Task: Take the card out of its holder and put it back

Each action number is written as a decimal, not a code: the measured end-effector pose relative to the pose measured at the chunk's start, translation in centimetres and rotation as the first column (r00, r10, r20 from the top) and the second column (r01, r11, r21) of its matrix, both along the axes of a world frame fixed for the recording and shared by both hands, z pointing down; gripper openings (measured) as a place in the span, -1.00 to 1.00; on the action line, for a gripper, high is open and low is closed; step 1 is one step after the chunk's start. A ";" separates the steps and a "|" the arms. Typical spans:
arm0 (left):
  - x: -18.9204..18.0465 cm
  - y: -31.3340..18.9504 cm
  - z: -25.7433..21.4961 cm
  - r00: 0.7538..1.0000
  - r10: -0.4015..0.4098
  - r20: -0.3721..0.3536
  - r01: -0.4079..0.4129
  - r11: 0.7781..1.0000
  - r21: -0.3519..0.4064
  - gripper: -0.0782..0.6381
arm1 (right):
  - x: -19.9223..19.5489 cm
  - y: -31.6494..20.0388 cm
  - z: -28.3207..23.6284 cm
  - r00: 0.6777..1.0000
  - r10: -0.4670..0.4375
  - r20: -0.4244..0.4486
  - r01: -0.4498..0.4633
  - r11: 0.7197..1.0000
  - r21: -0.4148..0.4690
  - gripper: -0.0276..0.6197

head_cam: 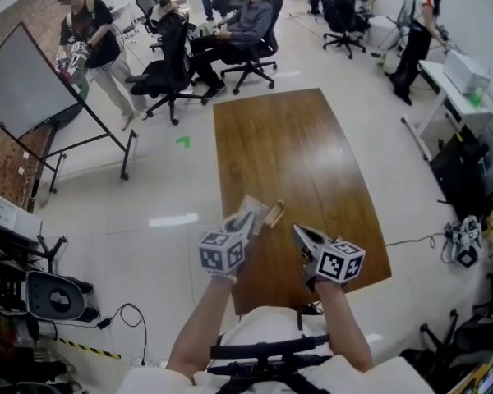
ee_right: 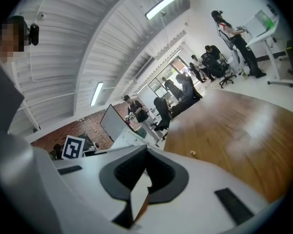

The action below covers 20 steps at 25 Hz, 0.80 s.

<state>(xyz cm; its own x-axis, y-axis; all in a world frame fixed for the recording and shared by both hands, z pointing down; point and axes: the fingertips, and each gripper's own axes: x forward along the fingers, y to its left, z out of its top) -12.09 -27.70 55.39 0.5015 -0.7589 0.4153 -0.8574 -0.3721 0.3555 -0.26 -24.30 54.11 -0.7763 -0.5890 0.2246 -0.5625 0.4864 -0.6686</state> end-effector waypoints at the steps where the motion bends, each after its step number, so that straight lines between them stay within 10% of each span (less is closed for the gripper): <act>1: -0.5 1.2 0.0 1.000 -0.010 -0.012 0.010 1.000 -0.005 -0.74 | -0.4 0.7 -0.2 1.000 -0.011 -0.007 0.011 1.000 0.002 -0.91; 20: -1.9 18.3 1.2 0.995 -0.016 -0.103 0.013 0.999 -0.039 -0.74 | -1.6 14.6 0.7 0.997 0.005 -0.074 -0.008 0.999 -0.048 -0.91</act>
